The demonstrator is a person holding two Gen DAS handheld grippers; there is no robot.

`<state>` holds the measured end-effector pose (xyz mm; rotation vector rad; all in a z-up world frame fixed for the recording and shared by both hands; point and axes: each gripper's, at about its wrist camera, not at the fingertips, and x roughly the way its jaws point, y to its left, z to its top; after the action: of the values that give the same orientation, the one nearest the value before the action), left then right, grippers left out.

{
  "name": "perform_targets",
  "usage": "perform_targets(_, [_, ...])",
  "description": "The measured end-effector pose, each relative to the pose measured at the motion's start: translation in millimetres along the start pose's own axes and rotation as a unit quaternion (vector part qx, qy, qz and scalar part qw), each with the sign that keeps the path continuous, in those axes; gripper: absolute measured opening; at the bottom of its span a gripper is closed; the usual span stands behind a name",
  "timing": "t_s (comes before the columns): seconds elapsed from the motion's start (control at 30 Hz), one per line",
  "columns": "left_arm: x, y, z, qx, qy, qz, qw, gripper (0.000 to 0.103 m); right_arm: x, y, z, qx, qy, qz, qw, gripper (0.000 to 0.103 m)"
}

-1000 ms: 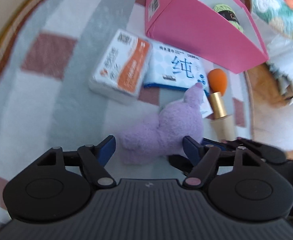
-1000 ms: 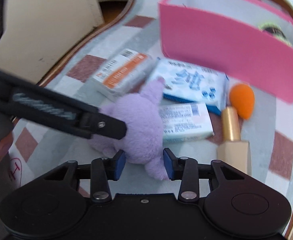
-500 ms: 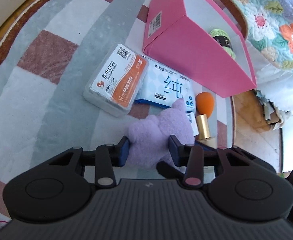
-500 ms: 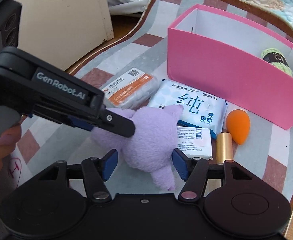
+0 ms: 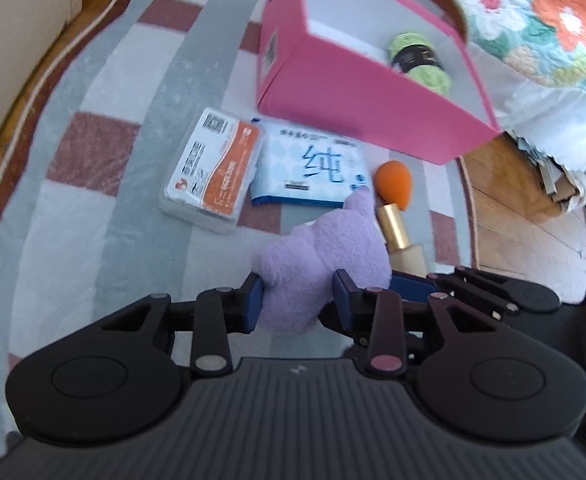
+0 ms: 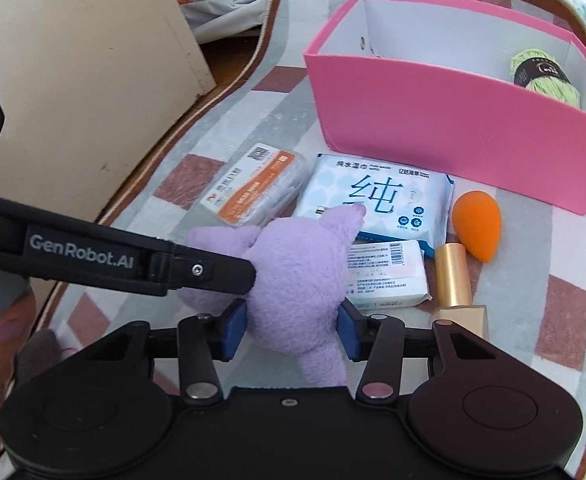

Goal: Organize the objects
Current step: 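Lift the plush toy into the pink box and open the grippers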

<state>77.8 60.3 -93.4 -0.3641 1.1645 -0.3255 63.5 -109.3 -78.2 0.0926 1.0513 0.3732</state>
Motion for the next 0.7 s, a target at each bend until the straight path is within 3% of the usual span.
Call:
perform_targets(0.23, [-40,-24,13,0.027,-0.003,-0.005,0.9996,0.036,-41,12,12,-0.028,-0.021,0.007,0.999,0.054])
perform_targets(0.43, [-65,-53,27,0.061,-0.029,-0.018,0.9975,0.036,-76,12,27,-0.033,-0.046,-0.002,0.998,0.054])
perform_targets(0.7, [-81,-98,69,0.092,-0.014,-0.033,0.9951,0.036,-118,1,58,-0.027,-0.056,-0.027,0.998,0.056])
